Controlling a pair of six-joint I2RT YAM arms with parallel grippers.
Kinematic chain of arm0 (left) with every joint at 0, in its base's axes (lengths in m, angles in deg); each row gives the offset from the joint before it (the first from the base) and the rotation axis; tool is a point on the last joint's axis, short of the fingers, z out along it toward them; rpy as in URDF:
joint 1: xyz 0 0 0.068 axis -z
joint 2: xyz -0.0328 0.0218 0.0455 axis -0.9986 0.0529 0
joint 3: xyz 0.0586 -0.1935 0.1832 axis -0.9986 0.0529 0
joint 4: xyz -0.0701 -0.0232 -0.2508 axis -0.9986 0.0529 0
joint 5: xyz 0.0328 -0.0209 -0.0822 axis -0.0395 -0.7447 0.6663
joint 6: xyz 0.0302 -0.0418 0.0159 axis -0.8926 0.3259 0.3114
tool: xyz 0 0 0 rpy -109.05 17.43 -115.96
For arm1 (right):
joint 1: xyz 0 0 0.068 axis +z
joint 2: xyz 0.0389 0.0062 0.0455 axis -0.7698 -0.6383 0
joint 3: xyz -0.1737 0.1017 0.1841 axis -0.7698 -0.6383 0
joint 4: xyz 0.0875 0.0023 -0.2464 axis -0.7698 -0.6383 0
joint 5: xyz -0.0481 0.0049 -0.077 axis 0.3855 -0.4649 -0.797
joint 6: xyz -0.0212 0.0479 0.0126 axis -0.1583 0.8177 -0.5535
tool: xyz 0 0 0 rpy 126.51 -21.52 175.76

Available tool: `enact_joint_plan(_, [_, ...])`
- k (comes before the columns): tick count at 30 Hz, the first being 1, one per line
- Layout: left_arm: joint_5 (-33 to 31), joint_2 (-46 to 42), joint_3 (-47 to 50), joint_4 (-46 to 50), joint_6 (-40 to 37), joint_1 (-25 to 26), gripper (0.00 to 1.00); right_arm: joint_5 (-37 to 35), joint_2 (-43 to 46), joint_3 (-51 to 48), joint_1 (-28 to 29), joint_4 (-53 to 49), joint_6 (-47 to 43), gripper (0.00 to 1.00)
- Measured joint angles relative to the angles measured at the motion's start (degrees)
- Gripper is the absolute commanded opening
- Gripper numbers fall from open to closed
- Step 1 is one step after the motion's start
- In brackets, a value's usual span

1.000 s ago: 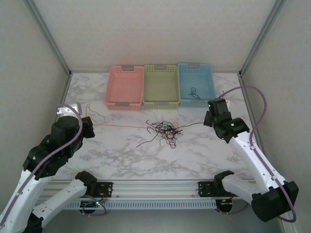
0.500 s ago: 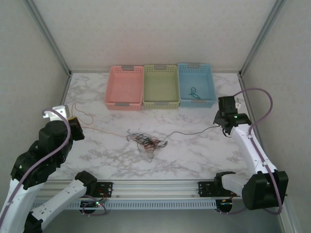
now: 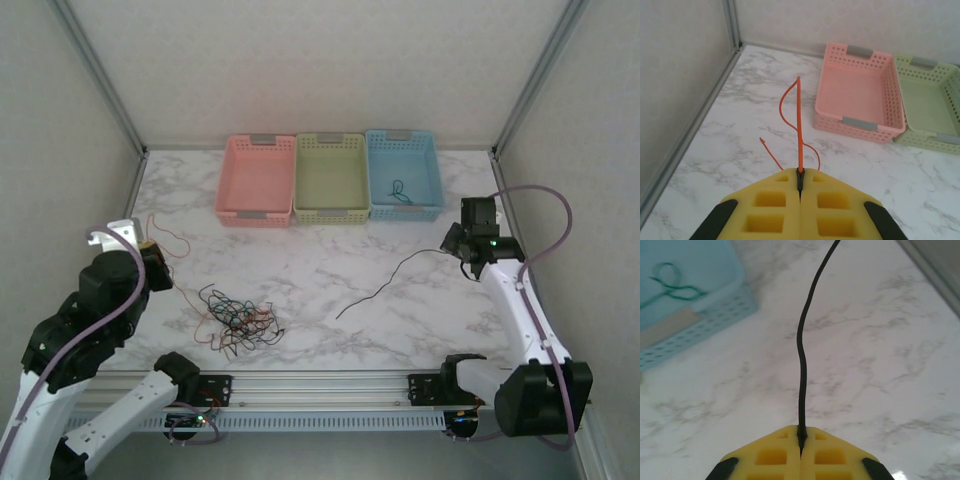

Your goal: Untangle the cables

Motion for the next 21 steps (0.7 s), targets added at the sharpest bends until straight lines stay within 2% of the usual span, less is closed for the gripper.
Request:
enact_joint_plan(5, [4.8,3.3,3.8,-3.3,1.1,0.0,0.0,9.2,5.3,3.6,1.3,2.3,0.1,0.0])
enact_joint_plan(12, [10.0,8.4,5.1,-8.3,1.9,0.0,0.0,19.3,6.3,11.7,4.3,8.7,0.4,0.0])
enact_joint_plan(15, [11.9,9.8,5.1,-9.8,2.1,0.0,0.0,21.0,3.7,15.6,5.7,10.0,0.6,0.0])
enact_joint_plan(21, [13.6,10.3,5.2,-10.2,2.1,0.0,0.0,21.1,-7.3,28.9,9.4,12.6,0.6,0.0])
